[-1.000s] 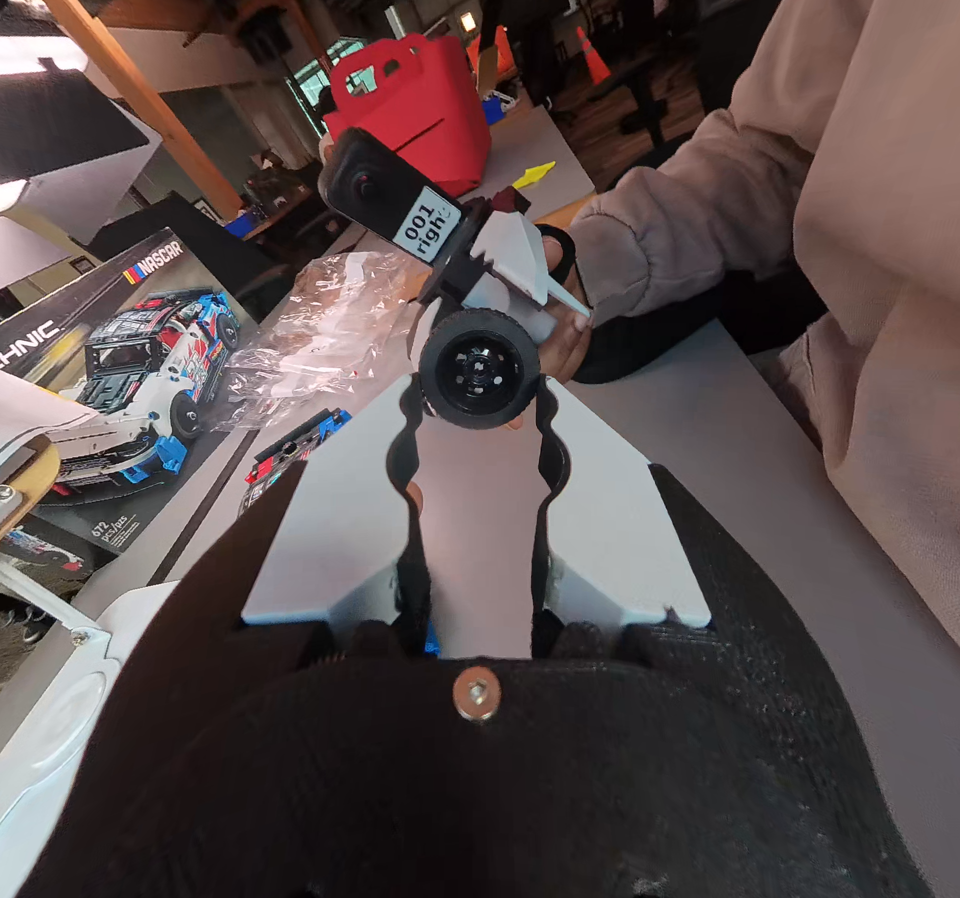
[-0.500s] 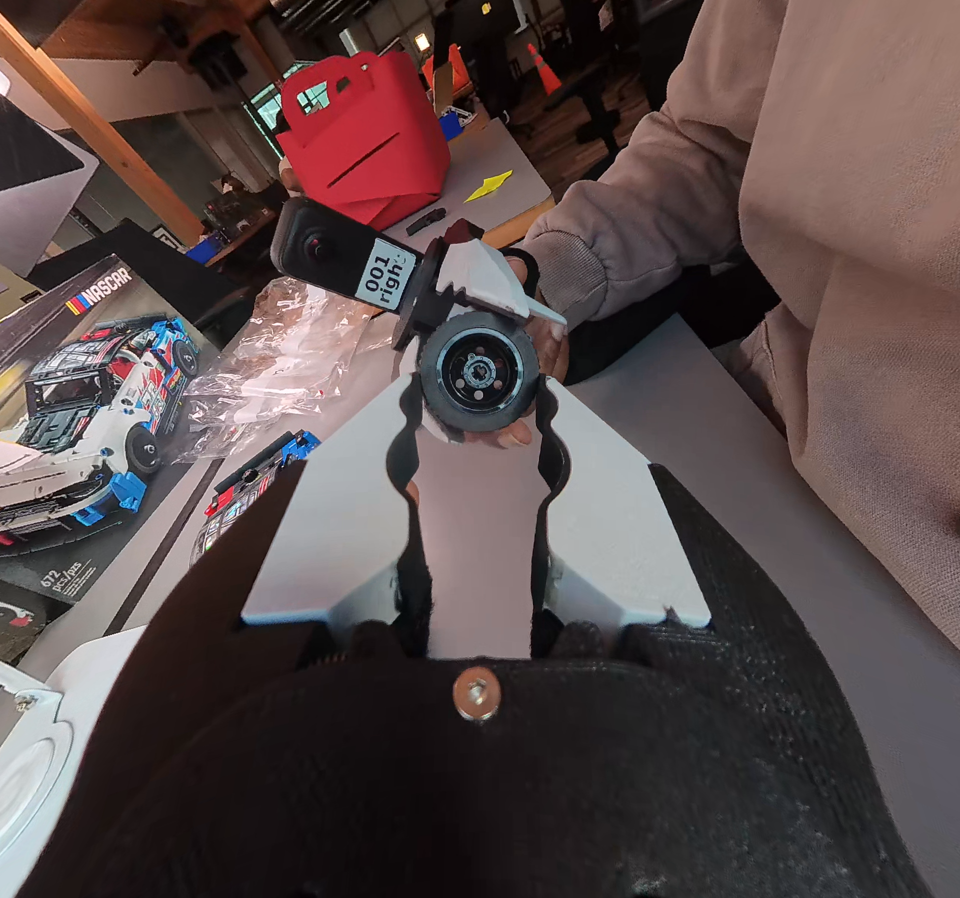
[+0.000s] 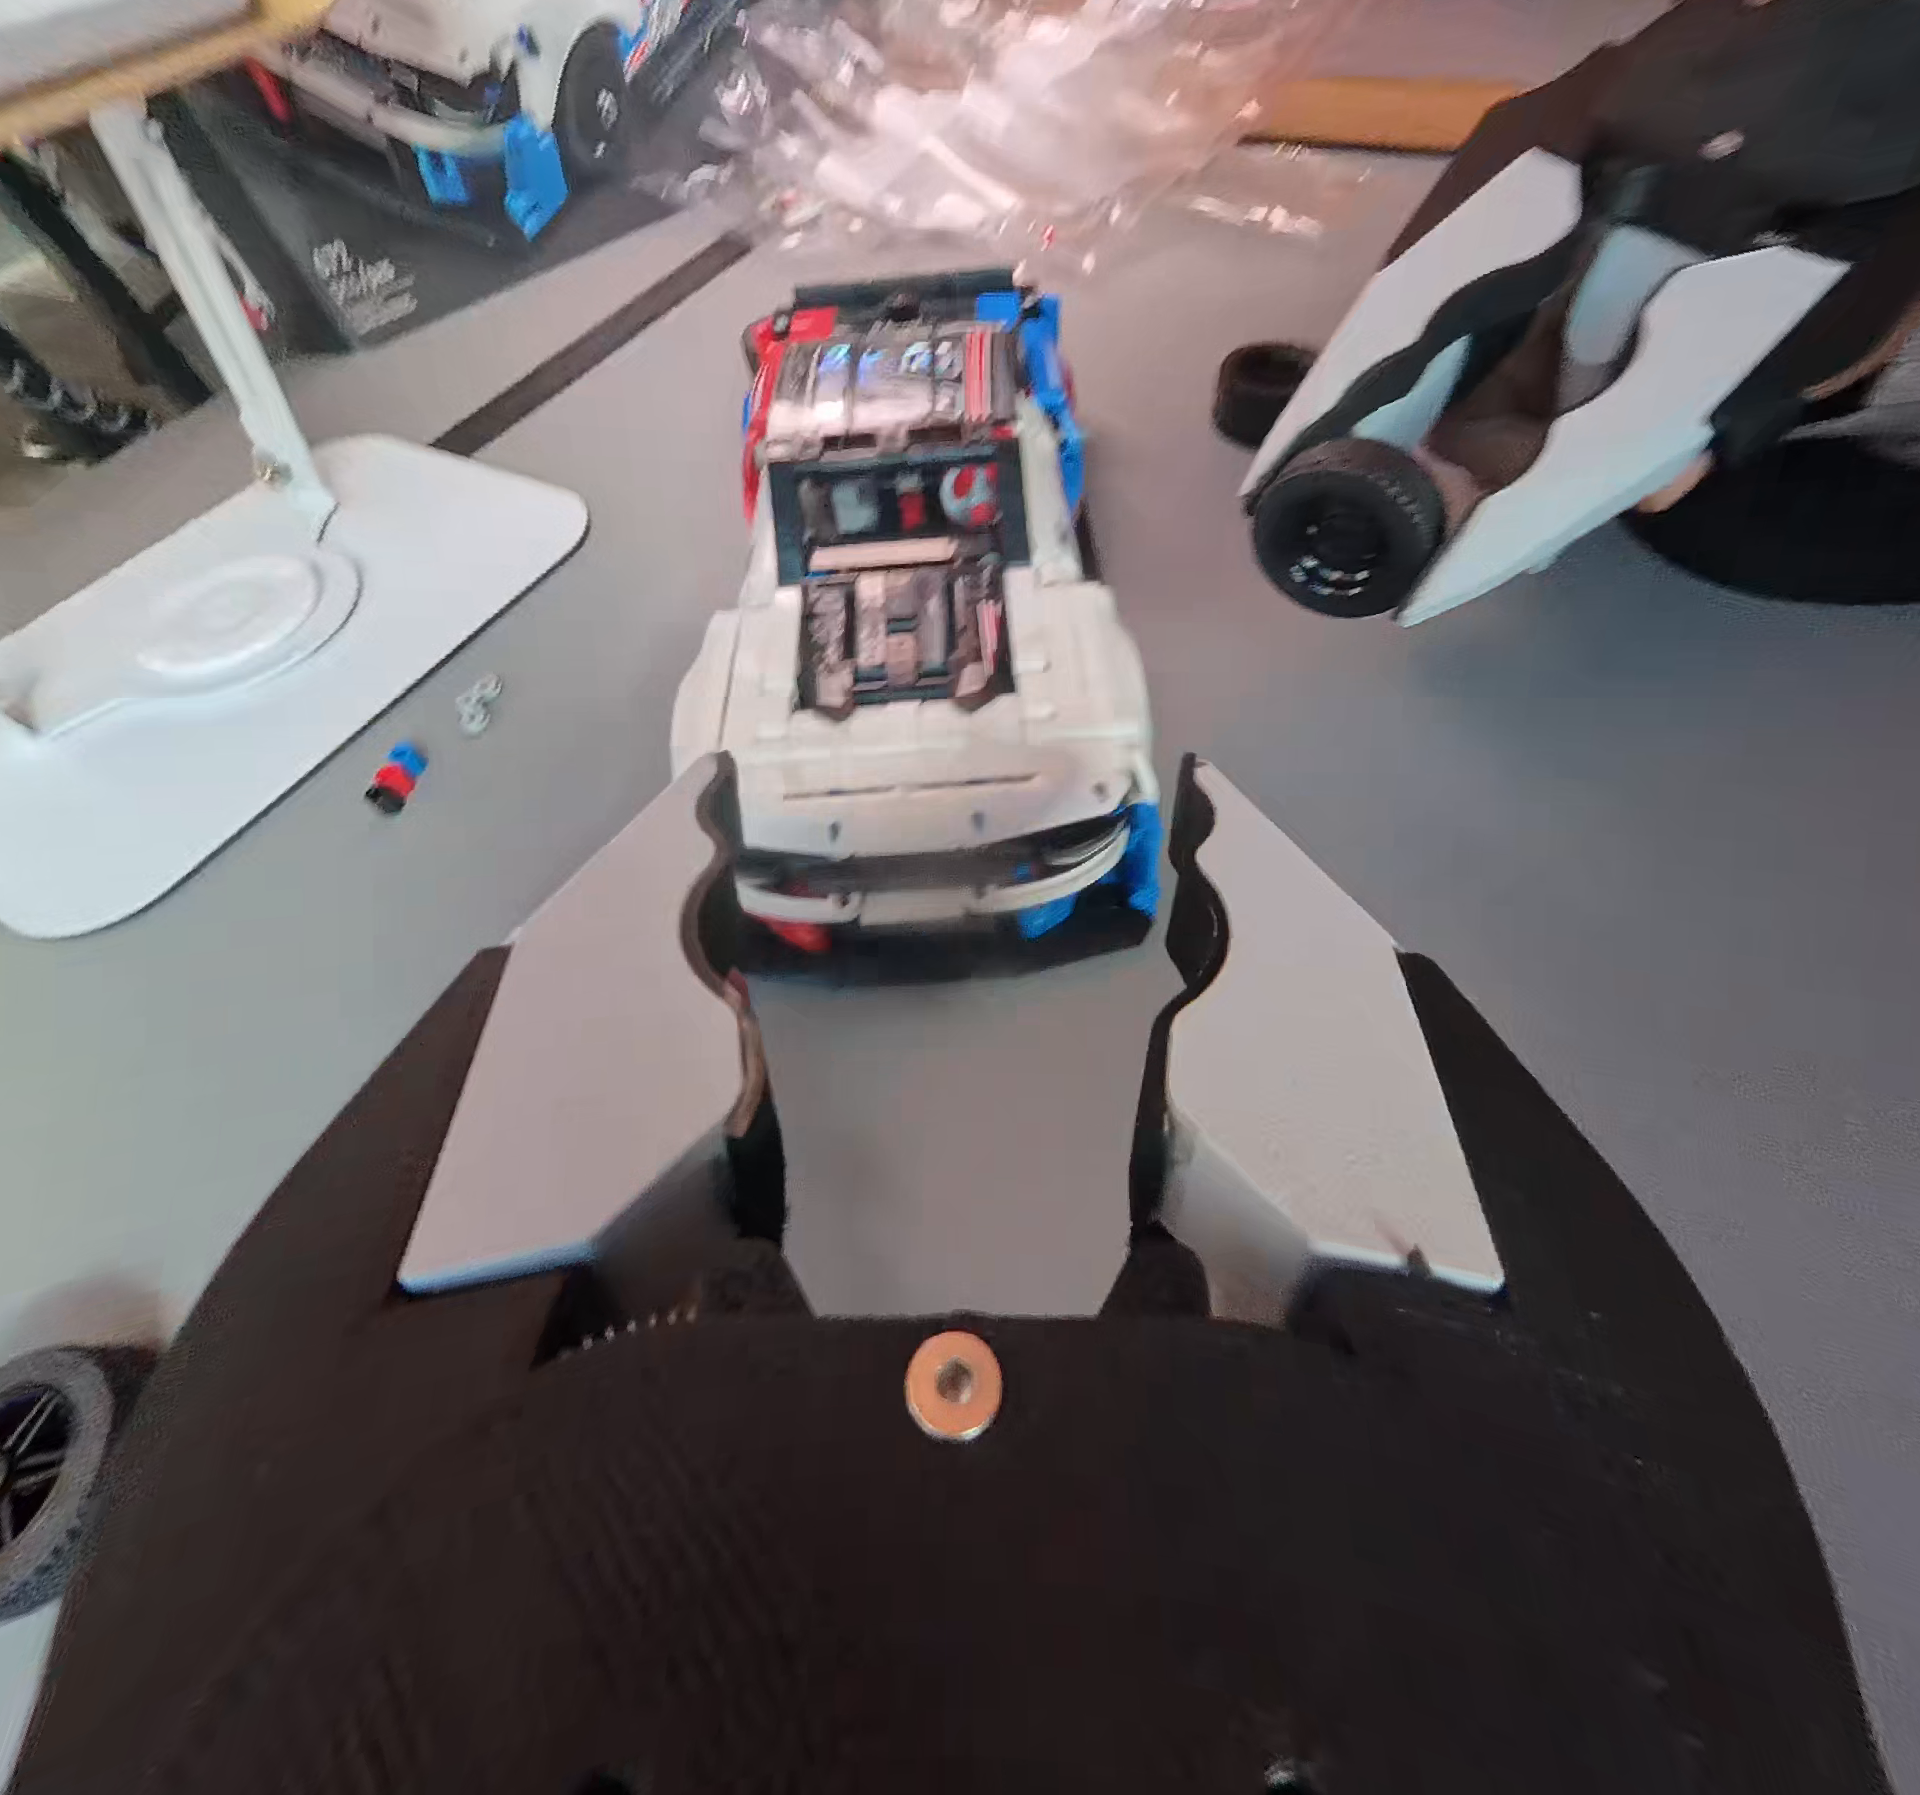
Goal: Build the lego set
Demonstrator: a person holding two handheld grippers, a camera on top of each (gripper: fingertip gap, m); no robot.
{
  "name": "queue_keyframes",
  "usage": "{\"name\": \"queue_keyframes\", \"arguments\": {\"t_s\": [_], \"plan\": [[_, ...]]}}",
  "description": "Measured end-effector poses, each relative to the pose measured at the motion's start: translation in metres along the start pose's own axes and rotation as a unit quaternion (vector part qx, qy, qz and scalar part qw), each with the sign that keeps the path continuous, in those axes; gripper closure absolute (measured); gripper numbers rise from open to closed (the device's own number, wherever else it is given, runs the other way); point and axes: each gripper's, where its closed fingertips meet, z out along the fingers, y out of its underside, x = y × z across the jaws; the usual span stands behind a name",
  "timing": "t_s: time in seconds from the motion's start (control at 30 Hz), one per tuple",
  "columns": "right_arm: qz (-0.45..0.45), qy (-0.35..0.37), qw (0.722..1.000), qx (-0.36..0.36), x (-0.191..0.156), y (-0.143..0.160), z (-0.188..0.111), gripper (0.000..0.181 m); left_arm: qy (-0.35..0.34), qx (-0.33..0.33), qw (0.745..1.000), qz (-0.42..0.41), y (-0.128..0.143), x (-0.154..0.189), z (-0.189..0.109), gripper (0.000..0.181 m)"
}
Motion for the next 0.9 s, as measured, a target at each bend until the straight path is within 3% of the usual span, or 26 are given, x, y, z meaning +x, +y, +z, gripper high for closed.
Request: {"name": "queue_keyframes", "arguments": {"t_s": [0.1,0.27,0.37,0.57,0.9], "plan": [[-0.033,0.03,0.998,-0.036,-0.006,0.01,0.015,0.138,0.0,-0.072,0.997,-0.018,0.027,-0.021,0.01,0.076],[-0.067,0.079,0.99,-0.092,-0.003,0.017,0.039,0.138,0.095,-0.119,0.988,-0.043,0.039,-0.018,0.026,0.059],[-0.055,0.093,0.988,-0.111,0.003,0.025,0.043,0.138,0.109,-0.144,0.983,-0.016,0.052,-0.01,0.036,0.056],[-0.02,0.096,0.989,-0.112,0.01,0.029,0.038,0.138,0.03,-0.13,0.991,0.027,0.048,-0.006,0.043,0.062],[0.02,0.083,0.99,-0.113,0.01,0.035,0.025,0.138,0.009,-0.12,0.992,0.037,0.045,0.004,0.042,0.078]]}}
